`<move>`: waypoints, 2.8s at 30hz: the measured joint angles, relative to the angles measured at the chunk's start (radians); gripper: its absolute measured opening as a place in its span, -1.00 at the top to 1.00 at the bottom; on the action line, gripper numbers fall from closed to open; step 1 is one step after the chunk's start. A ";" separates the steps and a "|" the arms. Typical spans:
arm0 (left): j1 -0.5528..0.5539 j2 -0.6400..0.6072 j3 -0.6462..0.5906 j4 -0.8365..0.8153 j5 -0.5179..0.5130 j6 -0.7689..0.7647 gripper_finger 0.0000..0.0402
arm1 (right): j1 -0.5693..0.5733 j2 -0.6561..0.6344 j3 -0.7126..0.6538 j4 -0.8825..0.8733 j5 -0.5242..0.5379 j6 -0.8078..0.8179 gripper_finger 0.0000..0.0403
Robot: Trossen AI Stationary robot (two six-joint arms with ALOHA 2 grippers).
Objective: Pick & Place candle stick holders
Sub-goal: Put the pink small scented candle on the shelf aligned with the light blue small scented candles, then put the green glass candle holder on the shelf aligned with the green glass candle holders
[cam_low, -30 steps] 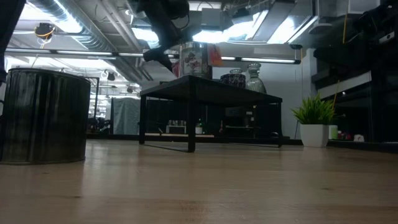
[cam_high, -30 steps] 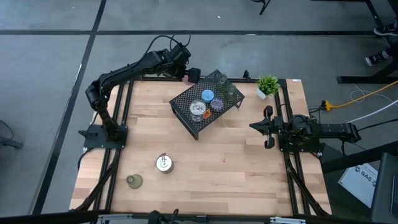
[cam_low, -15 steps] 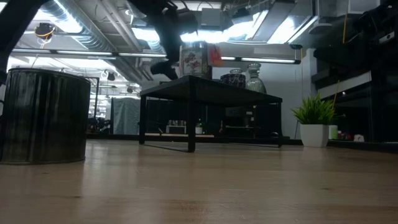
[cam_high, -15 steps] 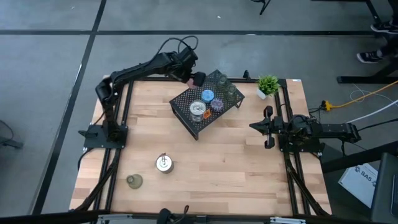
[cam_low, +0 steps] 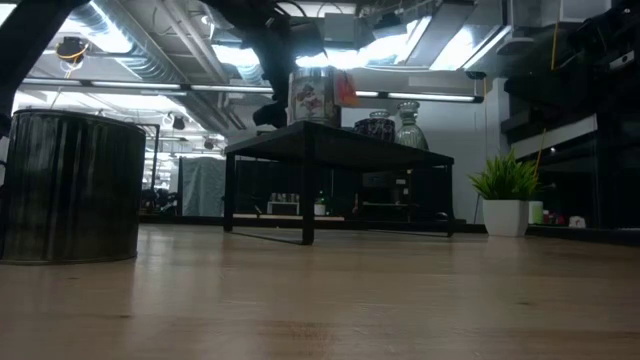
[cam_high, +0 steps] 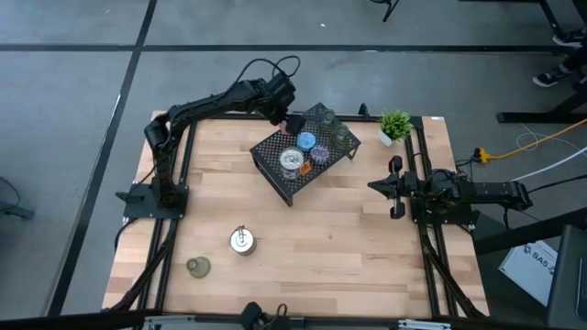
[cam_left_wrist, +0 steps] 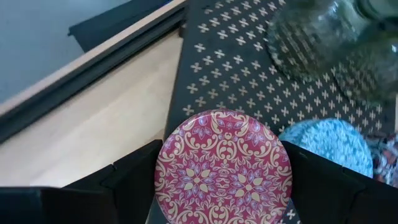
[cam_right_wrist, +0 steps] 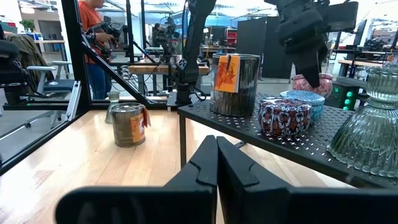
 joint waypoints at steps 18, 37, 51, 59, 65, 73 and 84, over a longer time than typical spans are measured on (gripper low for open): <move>0.003 0.000 -0.003 0.019 0.009 0.034 -0.50 | 0.000 0.000 0.000 0.000 0.000 0.000 1.00; -0.005 0.000 -0.003 0.033 0.040 0.012 -0.50 | 0.000 0.000 0.000 0.000 0.000 0.000 1.00; -0.011 0.000 -0.004 0.033 0.047 0.012 -0.54 | 0.000 0.000 0.000 0.000 0.000 0.000 1.00; -0.011 0.000 -0.004 0.034 0.047 0.012 -0.64 | 0.000 0.000 0.000 0.000 0.000 0.000 1.00; -0.011 0.000 -0.004 0.034 0.047 0.018 -0.64 | 0.000 0.000 0.000 0.000 0.000 0.000 1.00; -0.003 -0.001 0.026 0.033 0.048 0.047 -0.63 | 0.000 0.000 0.000 0.000 0.000 0.000 1.00; 0.029 -0.001 0.082 -0.085 0.037 0.108 -0.46 | 0.000 0.000 0.000 0.000 0.000 0.000 1.00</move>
